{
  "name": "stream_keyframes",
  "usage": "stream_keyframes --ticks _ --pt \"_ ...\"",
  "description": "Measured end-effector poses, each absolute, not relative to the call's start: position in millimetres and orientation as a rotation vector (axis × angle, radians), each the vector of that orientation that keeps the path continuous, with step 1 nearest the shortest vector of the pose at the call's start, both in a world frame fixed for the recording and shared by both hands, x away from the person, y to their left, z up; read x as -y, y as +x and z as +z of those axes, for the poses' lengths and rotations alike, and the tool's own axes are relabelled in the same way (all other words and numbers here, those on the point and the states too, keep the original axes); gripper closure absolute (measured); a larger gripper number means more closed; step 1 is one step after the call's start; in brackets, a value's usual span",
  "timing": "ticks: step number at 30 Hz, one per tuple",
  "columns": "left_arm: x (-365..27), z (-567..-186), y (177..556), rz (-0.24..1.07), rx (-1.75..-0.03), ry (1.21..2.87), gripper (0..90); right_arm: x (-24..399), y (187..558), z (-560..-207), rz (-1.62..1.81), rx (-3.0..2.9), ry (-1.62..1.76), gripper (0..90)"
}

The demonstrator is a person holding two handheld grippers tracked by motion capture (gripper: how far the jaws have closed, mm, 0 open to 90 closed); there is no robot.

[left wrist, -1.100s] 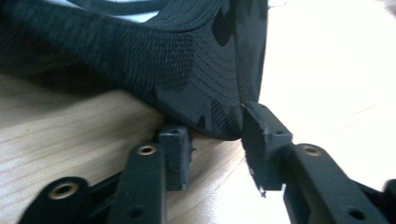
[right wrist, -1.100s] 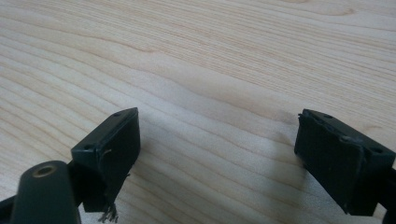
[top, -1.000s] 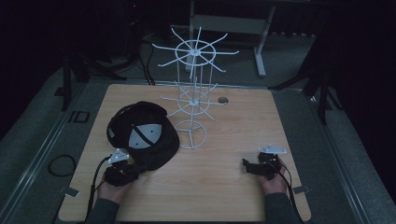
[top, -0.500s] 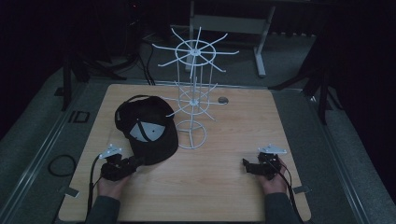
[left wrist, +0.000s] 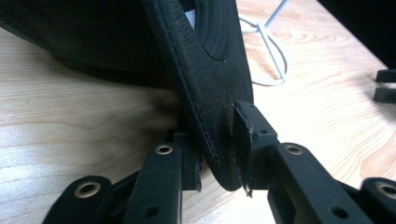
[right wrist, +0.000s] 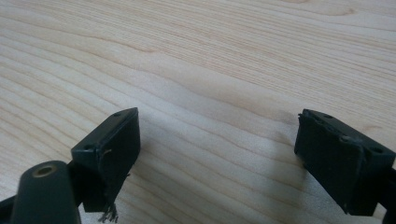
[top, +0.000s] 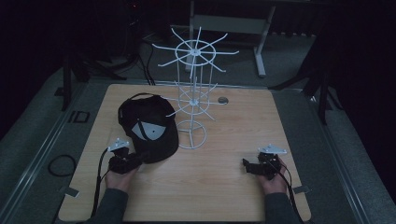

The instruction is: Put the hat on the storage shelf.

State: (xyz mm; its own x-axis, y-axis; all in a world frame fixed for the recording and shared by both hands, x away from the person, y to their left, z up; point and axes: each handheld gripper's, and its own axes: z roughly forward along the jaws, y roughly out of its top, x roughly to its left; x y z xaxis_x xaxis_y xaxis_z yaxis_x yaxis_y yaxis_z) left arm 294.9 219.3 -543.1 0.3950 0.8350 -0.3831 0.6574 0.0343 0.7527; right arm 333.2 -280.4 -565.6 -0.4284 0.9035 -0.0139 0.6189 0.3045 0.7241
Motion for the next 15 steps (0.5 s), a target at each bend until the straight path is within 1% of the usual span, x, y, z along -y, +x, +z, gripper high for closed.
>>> stream_keyframes --ticks 5,15 --pt "-223.8 -539.4 296.0 0.168 -1.327 1.606 79.5 280.4 333.2 -565.6 0.914 -2.157 1.356 14.2" --pt "-232.7 -527.2 298.6 0.184 -1.337 1.574 84.4 280.3 333.2 -565.5 0.913 -2.156 1.357 14.2"
